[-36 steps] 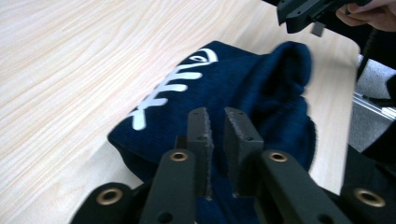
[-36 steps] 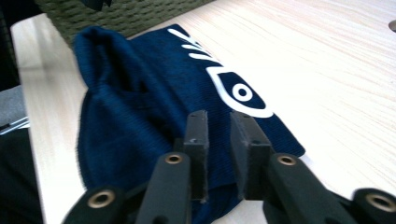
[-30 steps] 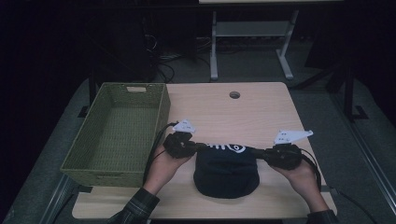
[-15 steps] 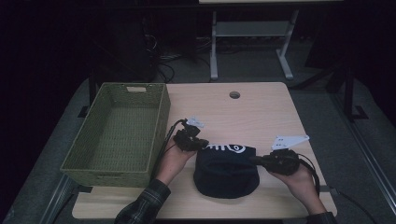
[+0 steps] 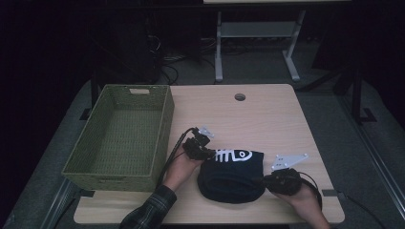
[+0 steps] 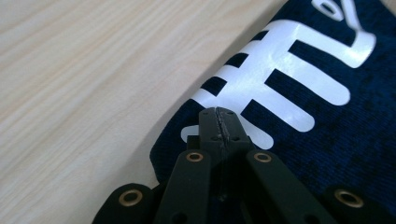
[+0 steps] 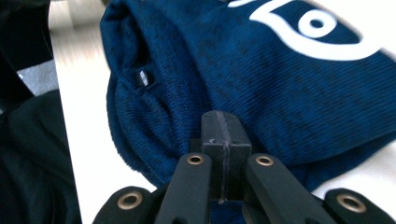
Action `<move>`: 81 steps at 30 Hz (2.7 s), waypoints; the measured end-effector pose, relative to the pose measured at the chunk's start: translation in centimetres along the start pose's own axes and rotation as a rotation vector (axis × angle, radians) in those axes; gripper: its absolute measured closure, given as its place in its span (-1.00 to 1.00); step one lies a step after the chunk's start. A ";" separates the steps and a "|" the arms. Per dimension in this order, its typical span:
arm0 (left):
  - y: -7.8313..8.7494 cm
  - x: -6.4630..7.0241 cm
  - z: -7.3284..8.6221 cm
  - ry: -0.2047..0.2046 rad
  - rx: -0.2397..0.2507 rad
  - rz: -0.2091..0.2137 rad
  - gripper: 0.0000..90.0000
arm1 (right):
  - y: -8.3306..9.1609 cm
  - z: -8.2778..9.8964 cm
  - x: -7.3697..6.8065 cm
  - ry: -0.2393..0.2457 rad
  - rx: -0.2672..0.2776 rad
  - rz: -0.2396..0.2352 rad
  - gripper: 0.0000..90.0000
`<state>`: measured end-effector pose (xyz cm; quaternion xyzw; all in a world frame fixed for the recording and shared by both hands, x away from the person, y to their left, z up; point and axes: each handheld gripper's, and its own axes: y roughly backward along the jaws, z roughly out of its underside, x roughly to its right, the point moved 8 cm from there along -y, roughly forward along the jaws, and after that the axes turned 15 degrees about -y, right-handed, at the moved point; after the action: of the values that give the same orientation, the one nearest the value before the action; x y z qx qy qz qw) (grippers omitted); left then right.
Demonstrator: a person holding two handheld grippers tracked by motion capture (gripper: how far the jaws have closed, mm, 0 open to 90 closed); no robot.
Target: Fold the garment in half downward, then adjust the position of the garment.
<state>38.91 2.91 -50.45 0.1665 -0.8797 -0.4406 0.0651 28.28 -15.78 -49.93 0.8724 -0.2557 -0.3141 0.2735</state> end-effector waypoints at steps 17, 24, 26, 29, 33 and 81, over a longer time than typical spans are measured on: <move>-2.0 -0.3 -1.4 -0.059 -0.030 0.046 1.00 | -3.4 1.7 -3.1 0.089 -0.080 -0.006 1.00; -2.6 -0.3 -2.0 -0.076 -0.029 0.050 1.00 | -4.0 1.7 -3.8 0.105 -0.085 -0.021 1.00; -2.6 -0.3 -2.2 -0.082 -0.030 0.051 1.00 | -4.1 1.7 -4.0 0.108 -0.088 -0.024 1.00; -2.5 -0.1 -2.4 -0.076 -0.015 0.047 1.00 | -4.2 1.6 -4.2 0.119 -0.087 -0.028 1.00; -1.4 0.0 -2.8 -0.067 0.022 0.056 1.00 | -3.7 1.1 -4.2 0.111 -0.070 -0.034 1.00; 3.6 3.1 0.7 -0.026 0.030 0.003 0.77 | -0.9 -0.7 1.4 0.016 0.065 0.132 0.54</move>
<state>34.94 4.38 -48.12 0.1603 -0.8873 -0.4293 0.0518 29.96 -15.78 -50.62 0.8645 -0.3205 -0.2802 0.2672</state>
